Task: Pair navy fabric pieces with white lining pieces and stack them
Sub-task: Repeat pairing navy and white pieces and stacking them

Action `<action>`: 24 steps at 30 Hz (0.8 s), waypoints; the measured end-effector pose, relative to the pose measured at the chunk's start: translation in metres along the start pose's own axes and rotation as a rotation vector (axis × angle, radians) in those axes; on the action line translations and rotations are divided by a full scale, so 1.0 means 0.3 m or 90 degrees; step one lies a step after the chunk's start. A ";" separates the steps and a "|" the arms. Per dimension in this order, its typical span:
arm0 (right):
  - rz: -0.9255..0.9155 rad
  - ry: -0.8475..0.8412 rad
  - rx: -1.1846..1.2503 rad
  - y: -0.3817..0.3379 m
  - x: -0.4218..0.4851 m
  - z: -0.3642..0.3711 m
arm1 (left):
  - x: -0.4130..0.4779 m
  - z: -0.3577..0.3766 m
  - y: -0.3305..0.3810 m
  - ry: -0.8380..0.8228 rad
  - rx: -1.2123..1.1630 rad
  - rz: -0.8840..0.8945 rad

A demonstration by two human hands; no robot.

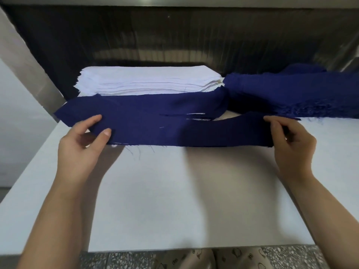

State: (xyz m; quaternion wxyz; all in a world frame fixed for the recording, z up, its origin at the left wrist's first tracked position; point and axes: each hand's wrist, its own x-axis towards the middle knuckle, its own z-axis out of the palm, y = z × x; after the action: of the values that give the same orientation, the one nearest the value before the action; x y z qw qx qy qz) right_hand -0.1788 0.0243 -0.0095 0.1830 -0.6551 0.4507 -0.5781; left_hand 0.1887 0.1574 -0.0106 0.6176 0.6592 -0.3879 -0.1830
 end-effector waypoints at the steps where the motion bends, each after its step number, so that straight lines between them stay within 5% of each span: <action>1: -0.005 0.004 0.007 -0.003 0.003 0.015 | 0.002 0.004 0.005 0.014 -0.016 0.000; 16: -0.080 -0.161 -0.122 0.017 0.153 0.337 | 0.263 0.068 0.033 0.166 -0.575 -0.206; 24: -0.083 -0.378 -0.328 0.027 0.195 0.410 | 0.301 0.106 -0.011 0.170 -0.511 -0.197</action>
State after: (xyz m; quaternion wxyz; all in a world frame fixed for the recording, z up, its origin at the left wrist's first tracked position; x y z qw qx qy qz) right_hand -0.0729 -0.0615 -0.0135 0.0978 -0.8452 0.4663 -0.2421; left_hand 0.2237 0.0690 0.0025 0.8345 0.4352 -0.1001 -0.3228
